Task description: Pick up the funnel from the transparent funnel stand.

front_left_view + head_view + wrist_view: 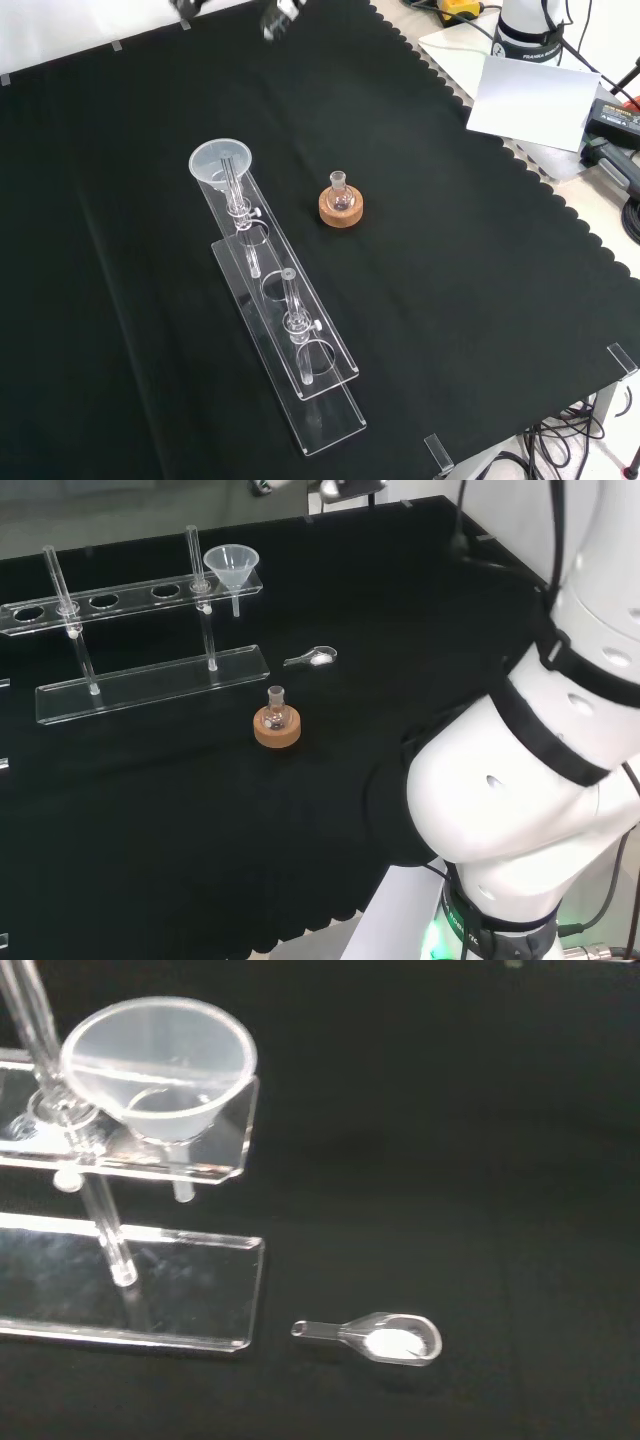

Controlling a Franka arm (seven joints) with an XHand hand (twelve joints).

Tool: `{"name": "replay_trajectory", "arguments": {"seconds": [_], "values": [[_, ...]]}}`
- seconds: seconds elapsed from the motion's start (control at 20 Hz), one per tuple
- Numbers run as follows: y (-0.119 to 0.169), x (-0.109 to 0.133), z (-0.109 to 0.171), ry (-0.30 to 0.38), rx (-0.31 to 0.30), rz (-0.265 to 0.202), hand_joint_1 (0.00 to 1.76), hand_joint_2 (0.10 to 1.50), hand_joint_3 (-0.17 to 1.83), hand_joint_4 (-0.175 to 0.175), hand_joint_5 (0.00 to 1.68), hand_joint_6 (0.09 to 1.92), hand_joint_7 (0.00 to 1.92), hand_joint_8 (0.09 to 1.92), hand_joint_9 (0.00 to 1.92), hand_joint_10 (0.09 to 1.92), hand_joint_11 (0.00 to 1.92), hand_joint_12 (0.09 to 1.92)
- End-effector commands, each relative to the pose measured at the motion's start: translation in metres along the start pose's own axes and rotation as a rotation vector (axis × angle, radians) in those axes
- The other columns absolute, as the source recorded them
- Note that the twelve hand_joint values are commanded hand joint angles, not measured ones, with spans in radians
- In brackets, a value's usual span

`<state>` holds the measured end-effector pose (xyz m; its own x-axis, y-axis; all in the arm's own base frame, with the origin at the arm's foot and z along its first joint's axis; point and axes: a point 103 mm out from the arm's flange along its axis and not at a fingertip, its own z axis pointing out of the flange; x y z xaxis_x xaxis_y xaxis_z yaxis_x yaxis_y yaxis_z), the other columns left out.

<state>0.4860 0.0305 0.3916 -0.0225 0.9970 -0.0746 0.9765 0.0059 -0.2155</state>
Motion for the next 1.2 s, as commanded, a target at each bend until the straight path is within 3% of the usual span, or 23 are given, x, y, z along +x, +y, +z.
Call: {"name": "replay_trajectory", "arguments": {"seconds": [0.05,0.35,0.8,1.2], "values": [[0.033,0.059,0.016,-0.052,0.072,-0.113,0.33,0.92,0.29,0.035,0.16,0.09,0.07,0.41,0.20,0.67,0.06,1.42],[0.048,0.076,0.028,-0.079,0.148,-0.130,0.42,0.86,0.26,0.038,0.15,0.09,0.05,0.44,0.21,0.68,0.12,1.45],[0.072,0.068,0.046,-0.066,0.262,-0.120,0.53,0.76,0.26,0.046,0.10,0.09,0.00,0.38,0.12,0.76,0.19,1.51],[0.084,0.053,0.063,-0.065,0.288,-0.123,0.57,0.73,0.27,0.053,0.06,0.09,0.00,0.26,0.03,0.80,0.21,1.53]]}}
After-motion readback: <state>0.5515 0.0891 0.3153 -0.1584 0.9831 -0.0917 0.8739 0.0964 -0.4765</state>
